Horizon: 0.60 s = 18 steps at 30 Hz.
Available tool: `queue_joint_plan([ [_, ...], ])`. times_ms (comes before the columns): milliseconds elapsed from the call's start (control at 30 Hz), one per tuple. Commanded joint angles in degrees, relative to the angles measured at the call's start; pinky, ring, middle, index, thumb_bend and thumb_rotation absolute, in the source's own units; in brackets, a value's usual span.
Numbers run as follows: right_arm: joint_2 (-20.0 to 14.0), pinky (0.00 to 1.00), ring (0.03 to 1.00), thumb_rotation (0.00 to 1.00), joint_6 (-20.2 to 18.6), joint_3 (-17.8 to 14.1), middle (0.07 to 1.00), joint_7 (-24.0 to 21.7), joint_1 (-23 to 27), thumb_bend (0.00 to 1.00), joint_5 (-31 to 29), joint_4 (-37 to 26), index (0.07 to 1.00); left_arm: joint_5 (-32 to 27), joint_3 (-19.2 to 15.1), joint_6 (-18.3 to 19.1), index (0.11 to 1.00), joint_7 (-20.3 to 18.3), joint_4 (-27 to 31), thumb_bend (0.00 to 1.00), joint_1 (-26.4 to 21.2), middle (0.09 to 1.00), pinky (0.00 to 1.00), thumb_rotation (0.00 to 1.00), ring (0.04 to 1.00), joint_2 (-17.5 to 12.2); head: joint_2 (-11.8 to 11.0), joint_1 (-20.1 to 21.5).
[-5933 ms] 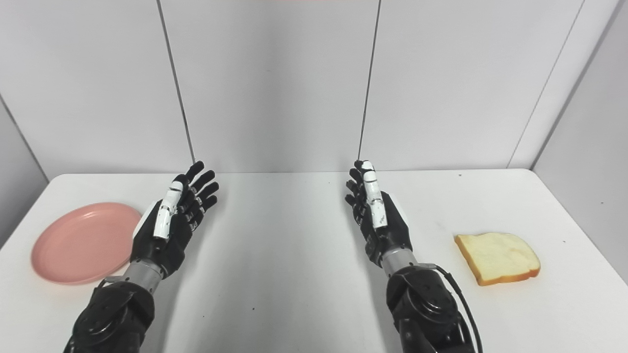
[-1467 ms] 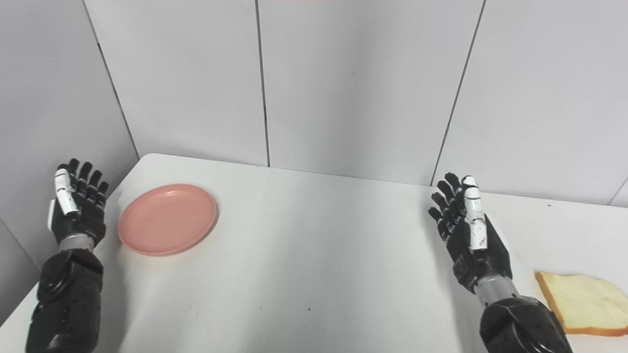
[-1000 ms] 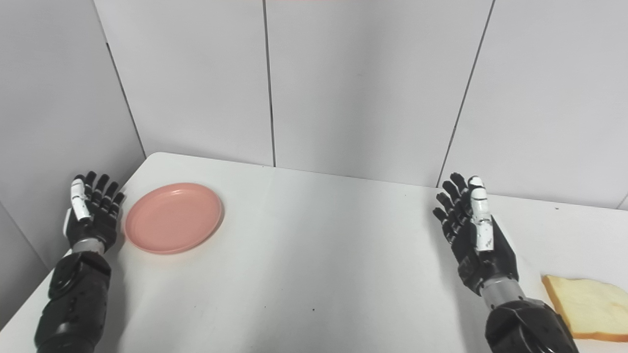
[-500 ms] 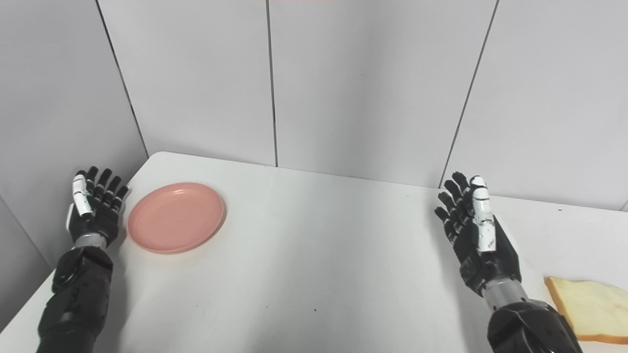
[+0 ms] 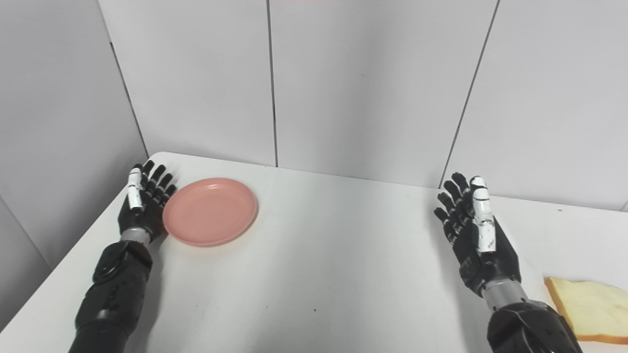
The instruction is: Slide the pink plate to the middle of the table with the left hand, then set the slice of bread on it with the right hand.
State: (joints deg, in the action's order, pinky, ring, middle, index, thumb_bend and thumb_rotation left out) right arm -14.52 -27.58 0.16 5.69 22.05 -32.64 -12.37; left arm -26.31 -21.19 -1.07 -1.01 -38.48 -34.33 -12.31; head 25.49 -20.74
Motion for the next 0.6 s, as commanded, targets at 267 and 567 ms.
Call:
queue_joint_plan([
  [267, -0.65, 1.00, 1.000, 1.00, 0.69, -0.13, 1.000, -0.49, 1.47, 0.18, 0.22, -2.27, 1.000, 1.52, 2.81, 1.36, 0.970, -1.94, 0.91, 0.34, -1.82, 0.976, 0.99, 1.00, 0.981, 0.65, 0.12, 0.34],
  [567, 0.13, 1.00, 1.000, 1.00, 0.69, -0.14, 1.000, -0.88, 1.44, 0.17, 1.71, -1.92, 1.000, 2.29, 4.53, 0.97, 0.938, -4.57, -1.50, 0.39, -2.58, 0.957, 0.97, 1.00, 0.961, 1.37, -0.24, 2.37],
])
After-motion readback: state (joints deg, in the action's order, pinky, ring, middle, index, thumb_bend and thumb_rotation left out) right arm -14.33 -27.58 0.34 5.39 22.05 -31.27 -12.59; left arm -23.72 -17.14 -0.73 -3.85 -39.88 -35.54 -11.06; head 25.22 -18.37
